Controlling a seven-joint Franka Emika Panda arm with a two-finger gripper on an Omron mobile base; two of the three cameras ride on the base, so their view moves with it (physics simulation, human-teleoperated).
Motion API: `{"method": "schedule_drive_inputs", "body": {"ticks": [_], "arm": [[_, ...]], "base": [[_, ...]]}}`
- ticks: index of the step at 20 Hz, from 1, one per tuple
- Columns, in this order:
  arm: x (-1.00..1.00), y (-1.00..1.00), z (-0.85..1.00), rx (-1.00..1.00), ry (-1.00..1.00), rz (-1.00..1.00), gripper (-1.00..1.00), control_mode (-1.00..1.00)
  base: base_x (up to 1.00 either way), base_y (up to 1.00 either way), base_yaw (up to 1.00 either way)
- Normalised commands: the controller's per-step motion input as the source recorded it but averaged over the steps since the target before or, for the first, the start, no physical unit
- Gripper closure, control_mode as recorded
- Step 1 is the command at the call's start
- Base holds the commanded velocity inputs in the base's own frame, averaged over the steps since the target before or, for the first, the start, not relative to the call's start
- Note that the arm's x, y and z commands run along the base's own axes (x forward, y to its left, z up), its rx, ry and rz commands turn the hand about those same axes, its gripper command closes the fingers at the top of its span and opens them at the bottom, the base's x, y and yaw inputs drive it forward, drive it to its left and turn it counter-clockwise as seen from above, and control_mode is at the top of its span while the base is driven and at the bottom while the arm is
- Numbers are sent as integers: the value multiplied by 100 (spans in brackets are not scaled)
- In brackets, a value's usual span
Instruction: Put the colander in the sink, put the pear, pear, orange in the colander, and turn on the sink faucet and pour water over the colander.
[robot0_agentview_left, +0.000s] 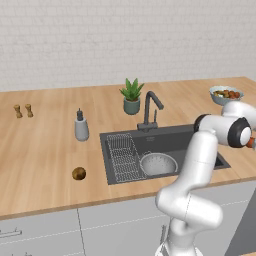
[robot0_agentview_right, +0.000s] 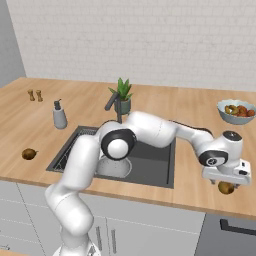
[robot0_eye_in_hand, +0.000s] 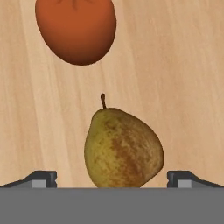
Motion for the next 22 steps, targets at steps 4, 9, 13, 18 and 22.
{"method": "schedule_drive_inputs", "body": {"ticks": [4, 9, 13, 18, 22], "arm": [[0, -5, -14, 0, 2, 5, -100, -100], [2, -4, -3, 0, 2, 5, -100, -100], [1, -9, -3, 0, 3, 6, -100, -100], [0, -1, -11, 0, 2, 6, -100, -100], [0, 0, -21, 0, 0, 4, 100, -100]], "base": [[0, 0, 0], [0, 0, 0], [0, 0, 0], [0, 0, 0], [0, 0, 0]]}}
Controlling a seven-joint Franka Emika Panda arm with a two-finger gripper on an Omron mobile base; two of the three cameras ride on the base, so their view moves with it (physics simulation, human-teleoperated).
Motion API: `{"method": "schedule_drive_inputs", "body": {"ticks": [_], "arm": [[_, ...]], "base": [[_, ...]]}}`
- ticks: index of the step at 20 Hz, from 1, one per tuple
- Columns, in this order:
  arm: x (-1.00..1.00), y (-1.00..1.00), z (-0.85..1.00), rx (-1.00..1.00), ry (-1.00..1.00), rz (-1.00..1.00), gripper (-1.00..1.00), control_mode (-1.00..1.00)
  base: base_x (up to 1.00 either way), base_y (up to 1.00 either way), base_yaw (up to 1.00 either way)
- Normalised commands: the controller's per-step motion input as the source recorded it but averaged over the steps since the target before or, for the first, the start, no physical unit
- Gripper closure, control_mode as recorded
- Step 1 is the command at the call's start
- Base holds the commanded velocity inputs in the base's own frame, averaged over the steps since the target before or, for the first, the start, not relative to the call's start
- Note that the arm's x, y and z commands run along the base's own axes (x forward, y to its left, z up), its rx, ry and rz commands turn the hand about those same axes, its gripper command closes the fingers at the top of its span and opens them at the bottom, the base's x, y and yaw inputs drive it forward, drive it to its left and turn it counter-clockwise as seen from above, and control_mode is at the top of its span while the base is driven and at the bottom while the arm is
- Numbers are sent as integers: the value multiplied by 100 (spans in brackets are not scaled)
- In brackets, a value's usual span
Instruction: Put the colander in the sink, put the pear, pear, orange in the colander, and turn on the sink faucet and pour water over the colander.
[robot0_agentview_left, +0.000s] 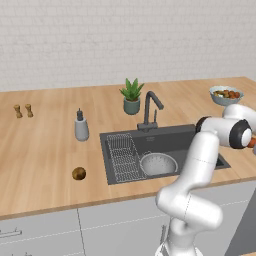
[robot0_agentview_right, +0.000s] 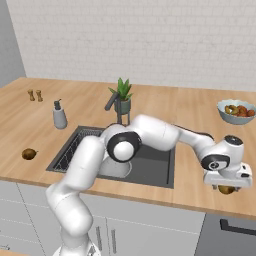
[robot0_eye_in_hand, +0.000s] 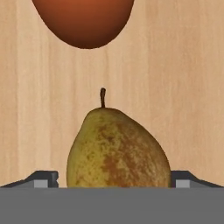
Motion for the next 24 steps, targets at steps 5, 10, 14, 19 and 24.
{"method": "schedule_drive_inputs", "body": {"ticks": [5, 10, 14, 19, 24], "arm": [[0, 0, -17, 0, 0, 3, 100, -100], [-11, 18, 3, 0, 0, 0, 100, -100], [-55, 62, 21, 0, -2, 0, 100, -100], [-53, 92, 5, 0, 0, 0, 100, -100], [-6, 100, 0, 0, -2, 0, 100, -100]], "base": [[0, 0, 0], [0, 0, 0], [0, 0, 0], [0, 0, 0], [0, 0, 0]]}}
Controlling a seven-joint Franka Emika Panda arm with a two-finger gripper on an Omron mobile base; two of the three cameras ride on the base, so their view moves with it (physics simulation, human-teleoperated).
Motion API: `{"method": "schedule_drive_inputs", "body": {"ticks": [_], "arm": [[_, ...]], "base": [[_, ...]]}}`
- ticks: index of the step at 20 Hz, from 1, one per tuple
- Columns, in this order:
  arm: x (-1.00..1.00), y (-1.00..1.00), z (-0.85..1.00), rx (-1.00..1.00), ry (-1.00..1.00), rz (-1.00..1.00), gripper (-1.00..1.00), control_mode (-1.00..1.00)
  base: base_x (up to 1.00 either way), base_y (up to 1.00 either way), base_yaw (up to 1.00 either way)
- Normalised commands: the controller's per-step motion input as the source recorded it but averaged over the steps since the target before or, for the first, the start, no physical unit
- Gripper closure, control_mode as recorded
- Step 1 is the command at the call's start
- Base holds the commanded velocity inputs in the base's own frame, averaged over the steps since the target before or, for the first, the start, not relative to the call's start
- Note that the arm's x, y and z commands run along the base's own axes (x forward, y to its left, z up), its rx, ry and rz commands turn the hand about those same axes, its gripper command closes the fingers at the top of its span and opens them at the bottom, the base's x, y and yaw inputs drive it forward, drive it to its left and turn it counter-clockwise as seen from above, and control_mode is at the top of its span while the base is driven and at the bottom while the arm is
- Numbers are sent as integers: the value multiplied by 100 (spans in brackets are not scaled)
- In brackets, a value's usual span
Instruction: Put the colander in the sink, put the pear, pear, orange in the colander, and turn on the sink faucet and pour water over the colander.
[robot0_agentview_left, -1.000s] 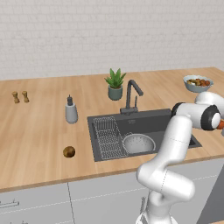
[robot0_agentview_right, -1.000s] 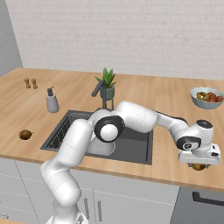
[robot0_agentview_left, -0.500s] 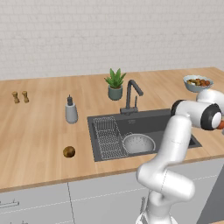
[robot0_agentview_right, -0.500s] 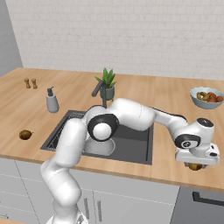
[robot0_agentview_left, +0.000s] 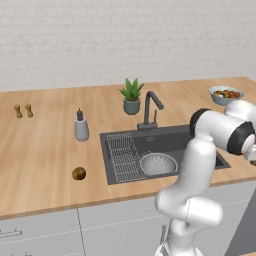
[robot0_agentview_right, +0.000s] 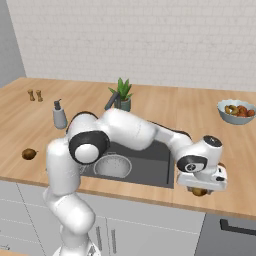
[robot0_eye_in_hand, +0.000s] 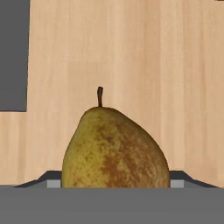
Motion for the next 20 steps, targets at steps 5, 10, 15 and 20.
{"method": "schedule_drive_inputs", "body": {"ticks": [5, 10, 15, 20], "arm": [[6, 99, -2, 2, 0, 4, 100, -100], [2, 100, -2, 1, 0, 3, 100, -100], [17, 78, 3, 10, 0, 6, 100, -100], [67, 52, 15, 14, 0, 4, 100, -100]], "base": [[0, 0, 0], [0, 0, 0], [0, 0, 0], [0, 0, 0]]}}
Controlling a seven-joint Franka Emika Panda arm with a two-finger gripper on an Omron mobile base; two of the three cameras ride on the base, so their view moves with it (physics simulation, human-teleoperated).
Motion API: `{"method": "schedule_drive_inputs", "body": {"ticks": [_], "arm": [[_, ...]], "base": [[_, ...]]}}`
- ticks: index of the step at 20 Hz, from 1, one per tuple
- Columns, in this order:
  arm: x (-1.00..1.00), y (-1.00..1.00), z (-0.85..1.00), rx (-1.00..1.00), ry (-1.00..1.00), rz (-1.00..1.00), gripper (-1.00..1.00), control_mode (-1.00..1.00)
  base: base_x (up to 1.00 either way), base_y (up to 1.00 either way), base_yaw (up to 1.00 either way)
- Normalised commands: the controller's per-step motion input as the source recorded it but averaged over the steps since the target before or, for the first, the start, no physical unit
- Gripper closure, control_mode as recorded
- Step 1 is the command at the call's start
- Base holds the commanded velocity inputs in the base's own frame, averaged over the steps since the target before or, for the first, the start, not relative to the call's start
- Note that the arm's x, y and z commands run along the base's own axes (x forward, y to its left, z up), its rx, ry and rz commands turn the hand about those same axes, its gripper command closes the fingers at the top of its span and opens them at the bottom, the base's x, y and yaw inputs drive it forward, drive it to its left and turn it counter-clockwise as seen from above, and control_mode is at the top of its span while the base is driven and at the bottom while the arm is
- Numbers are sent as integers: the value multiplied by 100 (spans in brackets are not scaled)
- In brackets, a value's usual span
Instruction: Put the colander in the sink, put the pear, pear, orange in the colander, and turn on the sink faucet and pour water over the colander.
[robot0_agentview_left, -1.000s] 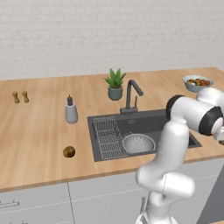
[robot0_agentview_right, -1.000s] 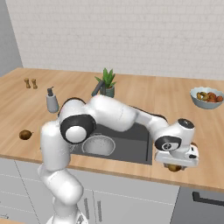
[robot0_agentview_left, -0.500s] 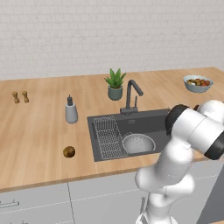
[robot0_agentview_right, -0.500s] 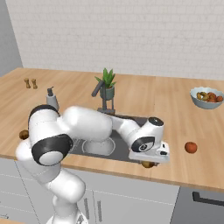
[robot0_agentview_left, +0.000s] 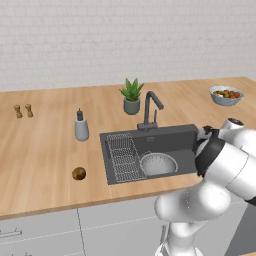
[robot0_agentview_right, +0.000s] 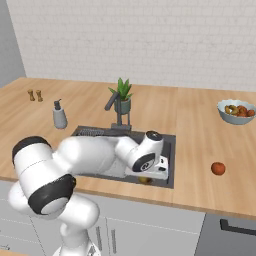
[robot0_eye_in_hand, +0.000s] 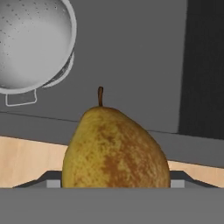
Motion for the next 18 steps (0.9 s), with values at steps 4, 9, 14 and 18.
{"method": "schedule_drive_inputs", "body": {"ticks": [4, 9, 14, 18], "arm": [[83, 37, 21, 17, 0, 2, 100, -100], [89, 47, 13, 11, 0, 1, 100, -100], [67, 65, -1, 0, 3, 1, 100, -100], [16, 64, -38, 0, 13, 5, 100, -100]], "base": [[0, 0, 0], [0, 0, 0], [0, 0, 0], [0, 0, 0]]}}
